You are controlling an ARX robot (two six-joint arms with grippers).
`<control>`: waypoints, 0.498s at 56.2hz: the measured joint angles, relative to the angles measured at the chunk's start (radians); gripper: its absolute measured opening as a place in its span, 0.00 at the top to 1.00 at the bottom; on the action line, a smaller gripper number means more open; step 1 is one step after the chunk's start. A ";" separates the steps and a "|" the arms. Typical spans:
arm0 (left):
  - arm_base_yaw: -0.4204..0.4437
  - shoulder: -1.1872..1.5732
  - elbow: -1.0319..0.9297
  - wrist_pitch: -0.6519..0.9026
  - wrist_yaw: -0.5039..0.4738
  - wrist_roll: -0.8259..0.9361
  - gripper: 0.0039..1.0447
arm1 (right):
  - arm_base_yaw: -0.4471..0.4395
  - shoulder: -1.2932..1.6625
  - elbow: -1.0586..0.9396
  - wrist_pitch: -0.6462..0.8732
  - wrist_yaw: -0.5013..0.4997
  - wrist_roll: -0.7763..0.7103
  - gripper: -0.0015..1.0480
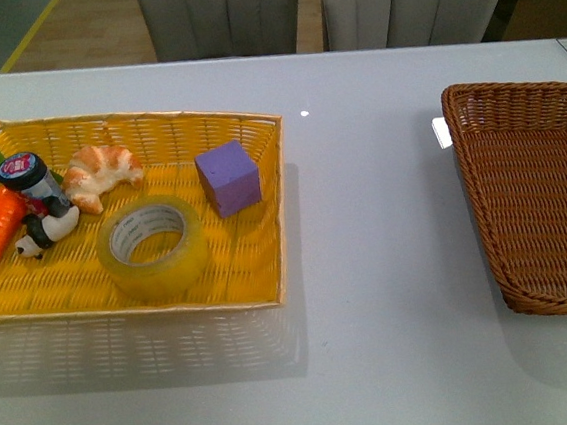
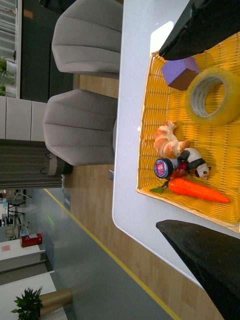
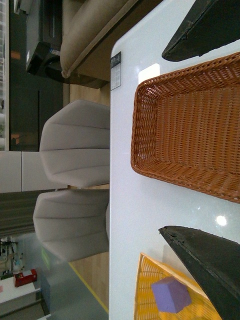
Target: Move tape to another basket
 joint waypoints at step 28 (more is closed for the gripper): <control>0.000 0.000 0.000 0.000 0.000 0.000 0.08 | -0.071 0.332 0.174 -0.396 -0.261 0.105 0.09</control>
